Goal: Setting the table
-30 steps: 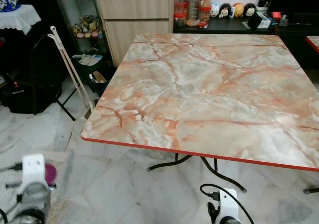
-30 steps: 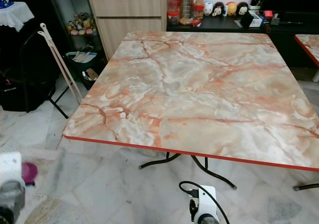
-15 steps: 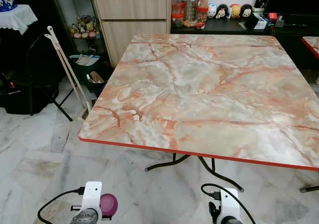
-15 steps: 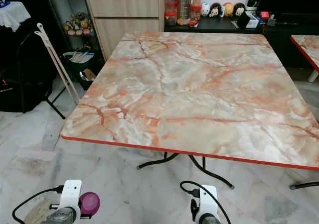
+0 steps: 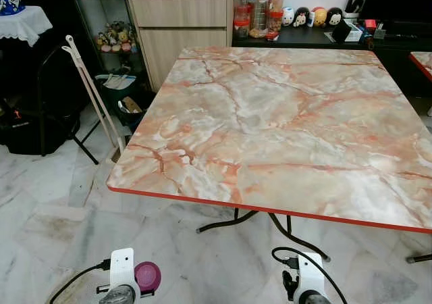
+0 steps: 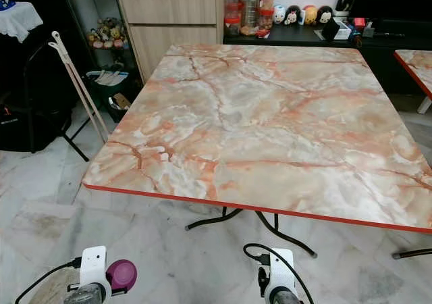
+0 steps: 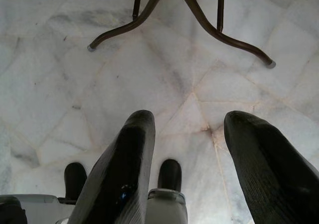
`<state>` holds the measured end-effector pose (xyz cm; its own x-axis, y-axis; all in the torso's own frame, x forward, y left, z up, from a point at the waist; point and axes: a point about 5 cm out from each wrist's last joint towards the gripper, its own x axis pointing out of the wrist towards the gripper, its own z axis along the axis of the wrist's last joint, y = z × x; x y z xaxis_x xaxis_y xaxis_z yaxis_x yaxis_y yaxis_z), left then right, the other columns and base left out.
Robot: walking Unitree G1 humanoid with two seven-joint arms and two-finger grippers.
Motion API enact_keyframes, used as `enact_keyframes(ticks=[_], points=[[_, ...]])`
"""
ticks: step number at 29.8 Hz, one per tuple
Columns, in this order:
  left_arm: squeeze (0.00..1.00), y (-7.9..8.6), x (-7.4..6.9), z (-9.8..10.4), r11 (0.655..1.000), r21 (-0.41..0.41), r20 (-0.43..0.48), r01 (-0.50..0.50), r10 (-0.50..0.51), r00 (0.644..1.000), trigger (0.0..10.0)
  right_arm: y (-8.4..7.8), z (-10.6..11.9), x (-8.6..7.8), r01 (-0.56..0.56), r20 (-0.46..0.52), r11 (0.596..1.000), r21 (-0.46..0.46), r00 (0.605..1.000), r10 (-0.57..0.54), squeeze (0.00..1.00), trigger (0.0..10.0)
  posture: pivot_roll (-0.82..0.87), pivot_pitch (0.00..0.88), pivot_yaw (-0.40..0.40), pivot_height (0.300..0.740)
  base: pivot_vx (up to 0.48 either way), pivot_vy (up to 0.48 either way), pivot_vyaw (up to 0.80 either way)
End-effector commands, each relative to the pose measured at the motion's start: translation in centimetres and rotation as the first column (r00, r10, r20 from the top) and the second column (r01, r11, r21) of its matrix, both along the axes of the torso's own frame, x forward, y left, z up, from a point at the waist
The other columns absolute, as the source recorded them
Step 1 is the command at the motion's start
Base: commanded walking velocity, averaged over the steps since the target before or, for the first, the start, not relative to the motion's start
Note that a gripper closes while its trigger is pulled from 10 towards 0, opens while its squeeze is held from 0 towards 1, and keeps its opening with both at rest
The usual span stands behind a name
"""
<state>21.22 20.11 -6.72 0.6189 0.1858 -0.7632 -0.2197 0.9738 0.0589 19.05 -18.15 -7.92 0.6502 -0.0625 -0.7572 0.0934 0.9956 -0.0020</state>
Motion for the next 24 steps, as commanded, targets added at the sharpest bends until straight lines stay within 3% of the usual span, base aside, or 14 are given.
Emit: enact_keyframes(ticks=[1,5,11,24], points=[[0.00,-0.09,0.34,0.18,1.000,0.014,0.005,0.017,-0.017,1.000,10.0,0.05,0.18,0.33,-0.010,0.012,1.000,-0.002,1.000,0.010,0.00,10.0,-0.04,0.000,0.025,0.740,0.000,0.000,0.00],[0.00,0.07,0.05,0.04,1.000,0.015,0.000,0.006,-0.006,1.000,10.0,-0.03,0.07,0.14,-0.007,0.000,1.000,0.002,1.000,0.007,0.00,10.0,-0.04,0.000,0.026,0.740,0.000,-0.122,0.00],[0.00,0.24,-0.35,-0.15,1.000,0.022,-0.011,0.008,-0.007,1.000,10.0,-0.05,0.04,0.10,-0.005,-0.002,1.000,0.007,1.000,0.005,0.00,10.0,-0.05,0.000,0.023,0.740,0.000,-0.260,-0.69],[0.00,0.25,-0.13,-0.04,1.000,0.022,-0.009,0.011,-0.011,1.000,10.0,-0.10,0.18,0.32,-0.014,0.007,1.000,-0.007,1.000,0.015,0.00,10.0,-0.04,0.000,0.017,0.740,0.000,-0.283,0.00]])
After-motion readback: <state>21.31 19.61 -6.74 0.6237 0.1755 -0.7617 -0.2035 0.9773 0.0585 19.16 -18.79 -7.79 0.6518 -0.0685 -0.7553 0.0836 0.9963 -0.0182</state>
